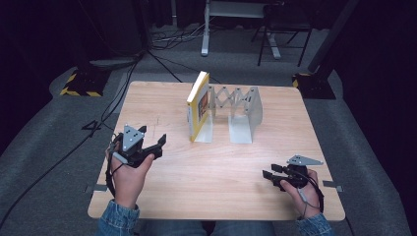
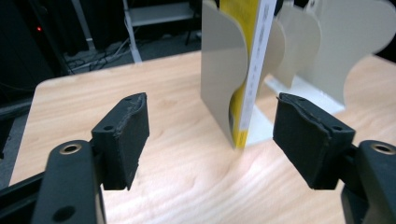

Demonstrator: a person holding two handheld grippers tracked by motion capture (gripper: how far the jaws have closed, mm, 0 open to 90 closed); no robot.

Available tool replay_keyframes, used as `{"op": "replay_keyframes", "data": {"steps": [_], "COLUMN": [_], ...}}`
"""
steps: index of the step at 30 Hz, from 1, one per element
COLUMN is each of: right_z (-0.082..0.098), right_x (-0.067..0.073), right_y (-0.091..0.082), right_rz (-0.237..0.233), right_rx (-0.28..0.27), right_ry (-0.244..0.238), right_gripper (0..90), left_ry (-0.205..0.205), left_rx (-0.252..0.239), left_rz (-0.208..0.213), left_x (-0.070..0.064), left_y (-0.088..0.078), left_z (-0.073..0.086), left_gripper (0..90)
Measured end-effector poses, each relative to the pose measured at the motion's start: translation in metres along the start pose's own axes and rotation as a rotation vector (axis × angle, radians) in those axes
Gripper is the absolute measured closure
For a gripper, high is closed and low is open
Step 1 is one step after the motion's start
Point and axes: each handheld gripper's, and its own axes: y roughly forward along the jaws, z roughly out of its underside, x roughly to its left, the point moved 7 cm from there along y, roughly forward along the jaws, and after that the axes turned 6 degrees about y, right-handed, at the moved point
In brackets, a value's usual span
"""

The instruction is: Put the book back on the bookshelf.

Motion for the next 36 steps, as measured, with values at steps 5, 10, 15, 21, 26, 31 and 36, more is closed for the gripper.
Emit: {"op": "replay_keyframes", "data": {"steps": [5, 10, 15, 21, 26, 31, 36], "right_z": [-0.001, 0.000, 0.004, 0.008, 0.017, 0.025, 0.027], "right_x": [-0.010, -0.021, -0.033, -0.041, -0.050, -0.058, -0.064], "right_y": [-0.003, -0.007, -0.011, -0.018, -0.022, -0.023, -0.024], "right_rz": [0.033, 0.068, 0.088, 0.087, 0.106, 0.121, 0.129], "right_rx": [0.003, 0.004, 0.008, 0.014, 0.033, 0.056, 0.042], "right_ry": [-0.004, -0.014, -0.025, -0.044, -0.068, -0.099, -0.125], "right_gripper": [42.4, 37.0, 31.9, 27.4, 25.6, 22.3, 20.5], "left_ry": [0.008, -0.005, -0.027, 0.001, 0.037, 0.096, 0.083], "left_rx": [0.034, 0.102, 0.209, 0.305, 0.370, 0.387, 0.437], "left_rz": [0.025, 0.039, 0.084, 0.071, 0.080, 0.120, 0.120], "left_x": [0.007, 0.019, 0.028, 0.034, 0.033, 0.034, 0.036], "left_y": [-0.007, -0.009, -0.003, 0.003, 0.006, 0.008, 0.012], "left_z": [0.018, 0.046, 0.077, 0.105, 0.123, 0.134, 0.146], "left_gripper": [25.1, 24.3, 24.3, 24.2, 23.5, 24.1, 20.7]}}
